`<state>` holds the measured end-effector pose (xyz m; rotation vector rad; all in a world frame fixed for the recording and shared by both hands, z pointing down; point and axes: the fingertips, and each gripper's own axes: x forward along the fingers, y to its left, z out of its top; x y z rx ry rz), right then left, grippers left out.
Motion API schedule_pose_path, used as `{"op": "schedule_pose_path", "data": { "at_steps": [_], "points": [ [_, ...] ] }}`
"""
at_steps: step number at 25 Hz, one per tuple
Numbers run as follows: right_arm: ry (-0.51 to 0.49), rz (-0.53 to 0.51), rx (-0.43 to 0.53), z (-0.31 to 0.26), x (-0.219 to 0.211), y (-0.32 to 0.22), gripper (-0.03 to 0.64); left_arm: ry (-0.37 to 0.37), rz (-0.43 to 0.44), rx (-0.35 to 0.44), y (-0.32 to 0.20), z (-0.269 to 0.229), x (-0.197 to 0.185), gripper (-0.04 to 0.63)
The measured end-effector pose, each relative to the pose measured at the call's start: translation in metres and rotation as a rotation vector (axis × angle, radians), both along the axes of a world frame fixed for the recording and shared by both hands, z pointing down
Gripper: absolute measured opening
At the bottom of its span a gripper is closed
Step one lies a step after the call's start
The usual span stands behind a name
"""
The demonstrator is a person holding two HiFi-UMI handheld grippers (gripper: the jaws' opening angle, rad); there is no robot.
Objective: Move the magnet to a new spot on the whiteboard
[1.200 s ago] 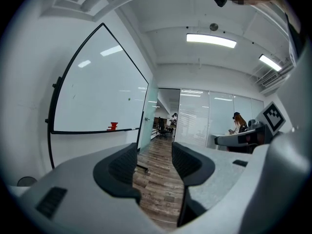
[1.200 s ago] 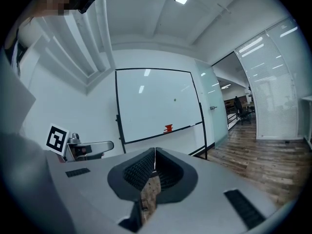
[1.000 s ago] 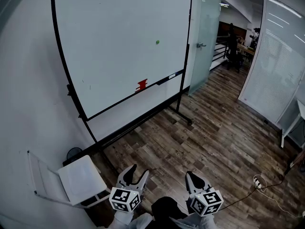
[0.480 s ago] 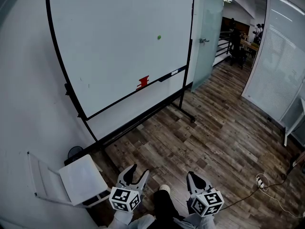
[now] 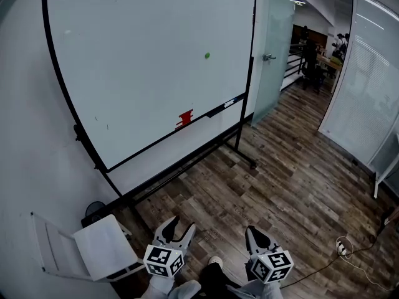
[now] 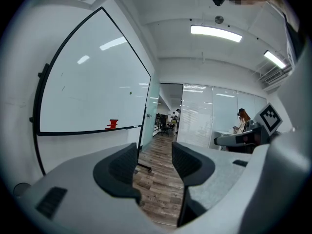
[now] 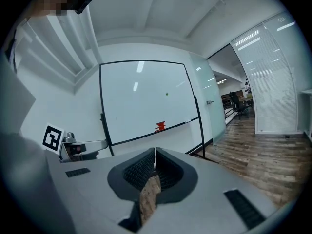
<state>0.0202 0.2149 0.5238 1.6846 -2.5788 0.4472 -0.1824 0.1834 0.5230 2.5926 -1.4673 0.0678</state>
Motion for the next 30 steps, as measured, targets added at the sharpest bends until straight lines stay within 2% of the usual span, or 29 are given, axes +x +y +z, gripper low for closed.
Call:
{"op": "schedule_pose_path", "data": {
  "at_steps": [15,26,30],
  "points": [
    [0.034,-0.052,0.029,-0.021,0.024,-0.141,0.028,0.006,-0.042,0.028,-0.133,-0.018,0.021,0.218],
    [-0.004,-0.041,0.029,-0.014,0.049,-0.197,0.028,-0.008,-0.040,0.028,-0.187,-0.013,0.043,0.218],
    [0.019,-0.054,0.041,-0.017,0.055,-0.212,0.028,-0.004,-0.051,0.033,-0.197,-0.015,0.047,0.218]
  ]
}}
